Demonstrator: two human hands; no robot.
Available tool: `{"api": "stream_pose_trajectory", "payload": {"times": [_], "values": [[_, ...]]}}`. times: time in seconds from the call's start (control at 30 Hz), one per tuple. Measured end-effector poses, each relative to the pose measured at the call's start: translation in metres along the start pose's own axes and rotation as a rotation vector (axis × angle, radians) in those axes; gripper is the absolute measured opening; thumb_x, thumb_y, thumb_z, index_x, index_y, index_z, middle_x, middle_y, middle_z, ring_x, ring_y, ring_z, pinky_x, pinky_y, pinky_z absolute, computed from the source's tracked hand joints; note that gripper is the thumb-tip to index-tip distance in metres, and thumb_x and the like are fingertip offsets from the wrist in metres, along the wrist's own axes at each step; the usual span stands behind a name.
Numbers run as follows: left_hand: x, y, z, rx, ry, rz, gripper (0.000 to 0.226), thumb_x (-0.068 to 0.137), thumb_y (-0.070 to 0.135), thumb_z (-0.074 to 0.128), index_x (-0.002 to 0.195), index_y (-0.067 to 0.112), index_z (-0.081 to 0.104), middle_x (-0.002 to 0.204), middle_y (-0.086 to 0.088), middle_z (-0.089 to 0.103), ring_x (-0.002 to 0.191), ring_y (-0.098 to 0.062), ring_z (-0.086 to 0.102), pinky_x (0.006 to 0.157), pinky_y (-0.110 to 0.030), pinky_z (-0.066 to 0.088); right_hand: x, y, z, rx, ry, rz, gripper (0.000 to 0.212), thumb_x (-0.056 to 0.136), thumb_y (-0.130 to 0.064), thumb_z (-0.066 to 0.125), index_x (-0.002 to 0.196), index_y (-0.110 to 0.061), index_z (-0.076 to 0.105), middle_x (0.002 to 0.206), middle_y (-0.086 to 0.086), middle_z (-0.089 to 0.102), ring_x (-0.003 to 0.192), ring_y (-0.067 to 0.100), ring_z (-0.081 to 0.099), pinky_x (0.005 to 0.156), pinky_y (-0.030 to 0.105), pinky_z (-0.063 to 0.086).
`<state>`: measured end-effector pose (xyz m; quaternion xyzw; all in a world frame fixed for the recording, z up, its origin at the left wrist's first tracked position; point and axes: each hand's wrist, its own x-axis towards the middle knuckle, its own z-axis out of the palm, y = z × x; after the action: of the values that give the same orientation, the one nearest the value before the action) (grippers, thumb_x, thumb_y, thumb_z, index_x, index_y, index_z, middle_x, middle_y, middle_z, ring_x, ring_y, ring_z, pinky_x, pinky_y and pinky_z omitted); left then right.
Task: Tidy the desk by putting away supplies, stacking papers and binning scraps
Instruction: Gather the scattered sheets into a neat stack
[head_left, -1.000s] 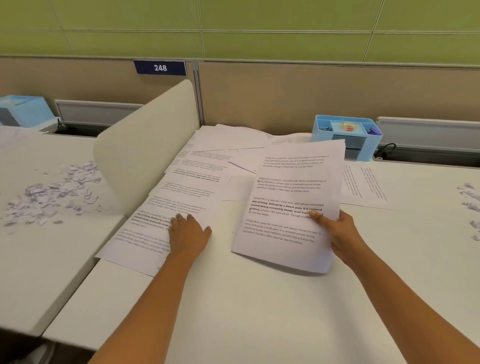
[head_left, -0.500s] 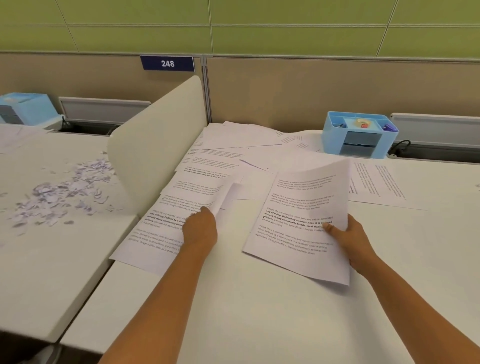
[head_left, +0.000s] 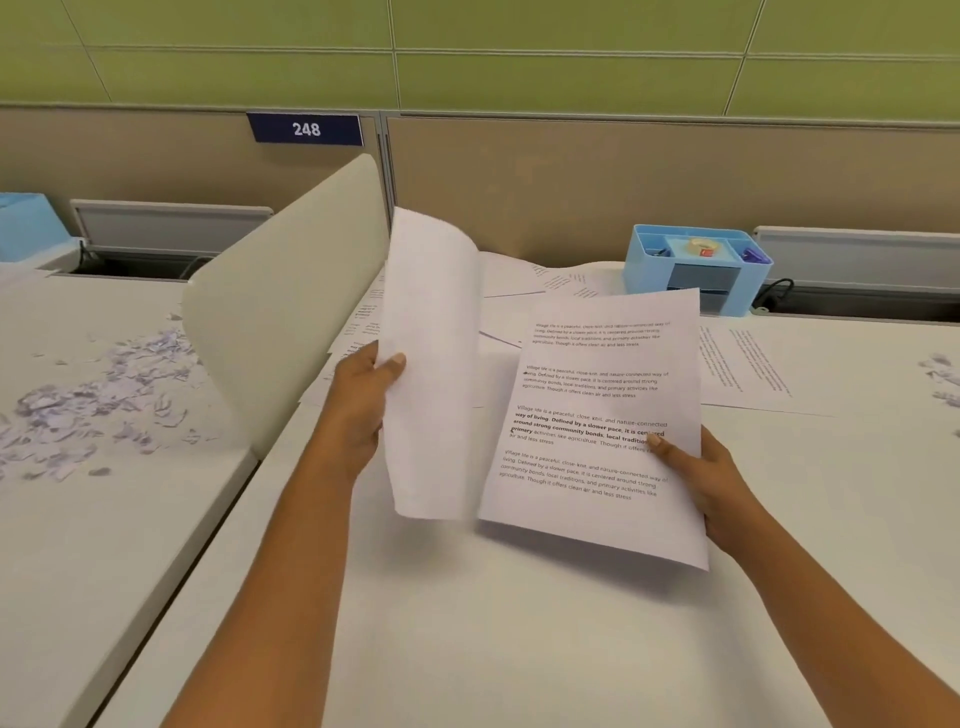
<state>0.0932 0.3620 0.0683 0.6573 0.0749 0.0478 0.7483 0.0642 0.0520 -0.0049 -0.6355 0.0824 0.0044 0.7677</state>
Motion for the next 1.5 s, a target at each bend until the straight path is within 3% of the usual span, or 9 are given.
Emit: {"api": "stream_pose_trajectory", "payload": {"times": [0.13, 0.37, 0.6, 0.77, 0.97, 1.07, 1.17, 1.33, 1.5], "values": [[0.002, 0.009, 0.004, 0.054, 0.096, 0.088, 0.022, 0.096, 0.004, 0.045, 0.11, 0.013, 0.059, 0.091, 0.005, 0.065, 0.081, -0.013, 0.063, 0.082, -0.029, 0.052, 0.001, 0.0, 0.003, 0.015, -0.032, -0.02, 0.086, 0.031, -0.053, 0.089, 0.106, -0.02, 0.063, 0.102, 0.002, 0.073, 0.085, 0.021, 0.071, 0.061, 0.031, 0.057], [-0.011, -0.003, 0.084, 0.344, 0.008, 0.208, 0.03, 0.092, 0.013, 0.048, 0.118, 0.004, 0.059, 0.115, -0.017, 0.064, 0.107, -0.033, 0.059, 0.095, -0.046, 0.047, 0.001, -0.006, 0.025, 0.039, -0.095, -0.018, 0.091, 0.03, -0.055, 0.089, 0.109, -0.02, 0.062, 0.103, 0.003, 0.072, 0.088, 0.022, 0.071, 0.063, 0.032, 0.057], [-0.029, -0.026, 0.136, 0.627, -0.145, 0.118, 0.036, 0.099, 0.026, 0.039, 0.132, 0.014, 0.049, 0.122, -0.01, 0.061, 0.112, -0.03, 0.056, 0.095, -0.04, 0.045, -0.002, -0.004, 0.036, 0.037, -0.088, 0.029, 0.03, 0.091, -0.021, 0.054, 0.121, -0.015, 0.056, 0.106, 0.007, 0.069, 0.082, 0.017, 0.071, 0.062, 0.029, 0.058], [-0.033, -0.027, 0.129, 0.507, -0.277, 0.088, 0.038, 0.095, 0.039, 0.046, 0.121, 0.015, 0.059, 0.118, -0.009, 0.064, 0.11, -0.022, 0.059, 0.095, -0.032, 0.047, -0.007, -0.005, 0.033, 0.03, -0.174, 0.005, 0.07, 0.051, -0.048, 0.083, 0.112, -0.021, 0.064, 0.103, 0.003, 0.072, 0.092, 0.022, 0.07, 0.066, 0.03, 0.057], [-0.009, -0.033, 0.076, 0.611, 0.072, 0.203, 0.052, 0.084, 0.028, 0.067, 0.131, 0.016, 0.048, 0.131, -0.006, 0.053, 0.12, -0.023, 0.05, 0.102, -0.033, 0.039, -0.006, -0.009, 0.032, -0.012, -0.094, 0.11, 0.022, 0.093, -0.039, 0.05, 0.104, -0.028, 0.065, 0.087, -0.007, 0.074, 0.076, 0.012, 0.071, 0.06, 0.028, 0.057], [0.006, -0.04, 0.044, 0.359, 0.011, -0.101, 0.071, 0.076, 0.026, 0.075, 0.137, 0.013, 0.039, 0.128, -0.001, 0.052, 0.114, -0.018, 0.053, 0.102, -0.034, 0.041, -0.005, -0.012, 0.035, -0.06, -0.039, 0.161, 0.042, 0.089, -0.058, 0.039, 0.101, -0.028, 0.066, 0.088, -0.003, 0.074, 0.083, 0.019, 0.07, 0.069, 0.035, 0.058], [0.005, -0.045, 0.024, -0.075, -0.227, -0.359, 0.038, 0.083, 0.016, 0.067, 0.119, 0.007, 0.059, 0.115, -0.014, 0.066, 0.092, -0.024, 0.069, 0.079, -0.038, 0.057, -0.004, -0.012, 0.041, -0.077, -0.006, 0.2, 0.054, 0.087, -0.064, 0.031, 0.103, -0.024, 0.062, 0.094, 0.003, 0.072, 0.089, 0.025, 0.068, 0.078, 0.04, 0.056], [-0.001, -0.046, 0.018, -0.068, -0.17, -0.183, 0.027, 0.084, 0.01, 0.063, 0.112, 0.009, 0.063, 0.102, -0.011, 0.071, 0.083, -0.023, 0.071, 0.069, -0.037, 0.059, -0.008, -0.024, 0.057, -0.052, -0.179, 0.053, 0.02, 0.09, -0.025, 0.055, 0.107, -0.017, 0.062, 0.102, 0.005, 0.072, 0.083, 0.019, 0.071, 0.065, 0.03, 0.058], [-0.008, -0.02, 0.012, -0.142, -0.161, 0.067, 0.021, 0.08, 0.009, 0.062, 0.1, 0.013, 0.065, 0.088, -0.001, 0.074, 0.079, -0.019, 0.071, 0.064, -0.032, 0.058, -0.005, -0.035, 0.071, -0.043, -0.192, -0.128, 0.024, 0.081, -0.011, 0.064, 0.105, -0.014, 0.064, 0.109, 0.009, 0.069, 0.097, 0.026, 0.068, 0.082, 0.04, 0.056]]}}
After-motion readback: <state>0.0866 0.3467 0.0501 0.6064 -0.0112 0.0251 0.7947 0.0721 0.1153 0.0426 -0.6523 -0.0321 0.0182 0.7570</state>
